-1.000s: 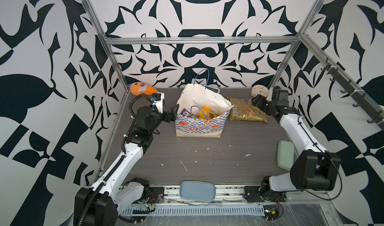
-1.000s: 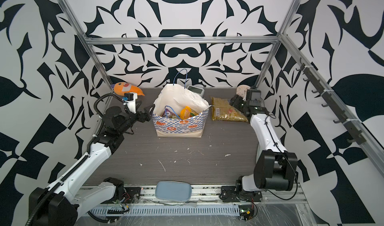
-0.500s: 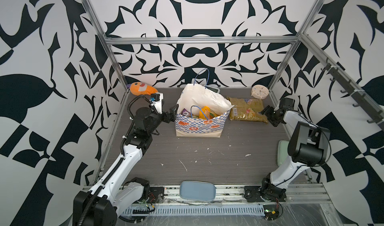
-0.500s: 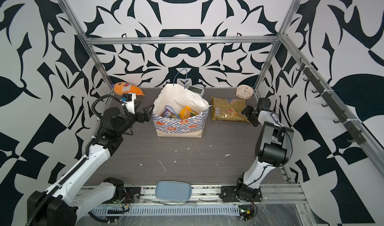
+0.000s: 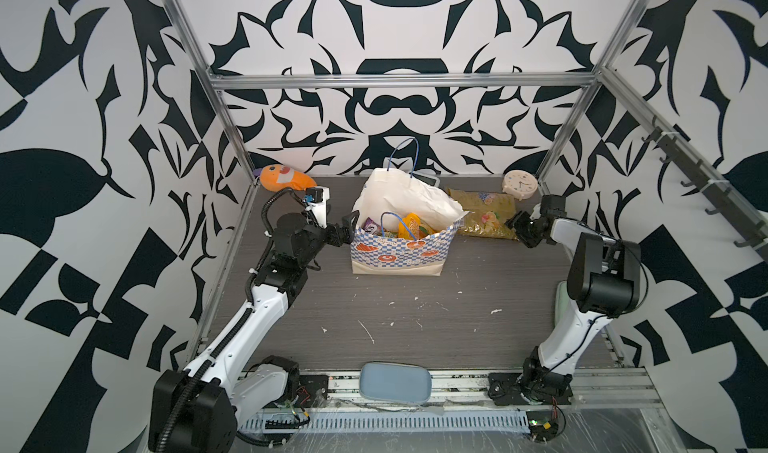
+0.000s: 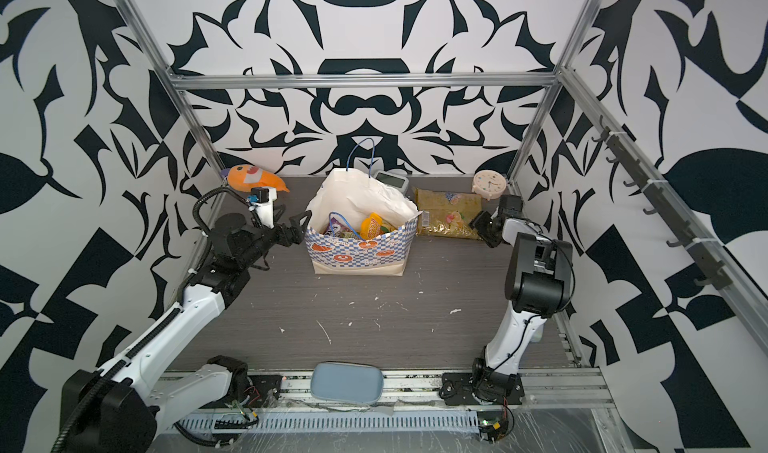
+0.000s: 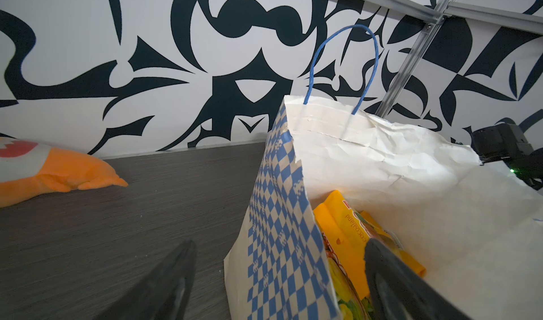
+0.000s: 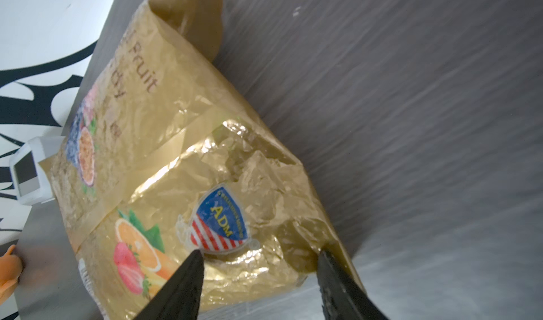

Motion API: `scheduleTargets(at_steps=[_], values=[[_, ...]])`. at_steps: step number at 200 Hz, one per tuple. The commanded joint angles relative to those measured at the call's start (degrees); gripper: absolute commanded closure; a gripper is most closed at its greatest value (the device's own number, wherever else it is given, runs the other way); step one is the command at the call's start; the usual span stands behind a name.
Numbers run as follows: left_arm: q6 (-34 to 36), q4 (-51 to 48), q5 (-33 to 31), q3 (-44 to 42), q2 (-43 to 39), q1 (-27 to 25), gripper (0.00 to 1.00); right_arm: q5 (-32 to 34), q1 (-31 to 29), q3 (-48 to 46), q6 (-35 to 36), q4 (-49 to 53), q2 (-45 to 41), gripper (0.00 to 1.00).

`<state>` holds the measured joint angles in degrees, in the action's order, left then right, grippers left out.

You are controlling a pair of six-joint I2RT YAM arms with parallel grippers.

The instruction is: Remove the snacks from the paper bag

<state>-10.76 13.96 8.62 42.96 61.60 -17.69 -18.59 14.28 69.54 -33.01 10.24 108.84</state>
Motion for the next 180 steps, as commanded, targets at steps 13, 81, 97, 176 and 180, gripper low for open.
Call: scheduleTargets(at_steps=[13, 81, 97, 176, 180], values=[[-0.8, 0.6, 0.6, 2.1, 0.3, -0.2, 0.08, -1.7, -0.7, 1.7, -2.8, -1.5, -0.4, 0.37], [0.6, 0.4, -2.3, 0.3, -1.7, -0.2, 0.08, 2.6, -2.5, -0.1, -1.2, 2.9, -11.6, 0.31], [0.5, 0.5, -2.8, 0.4, -1.6, -0.2, 0.08, 5.1, -3.4, -2.0, -2.2, 3.7, -15.0, 0.30], [0.7, 0.1, -3.1, 0.2, -2.3, -0.1, 0.08, 5.8, -3.6, -8.9, -6.6, -0.9, -14.4, 0.49], [0.6, -0.1, -3.1, 0.1, -2.3, -0.2, 0.08, 5.4, -3.6, -9.0, -6.8, -1.3, -13.8, 0.49]])
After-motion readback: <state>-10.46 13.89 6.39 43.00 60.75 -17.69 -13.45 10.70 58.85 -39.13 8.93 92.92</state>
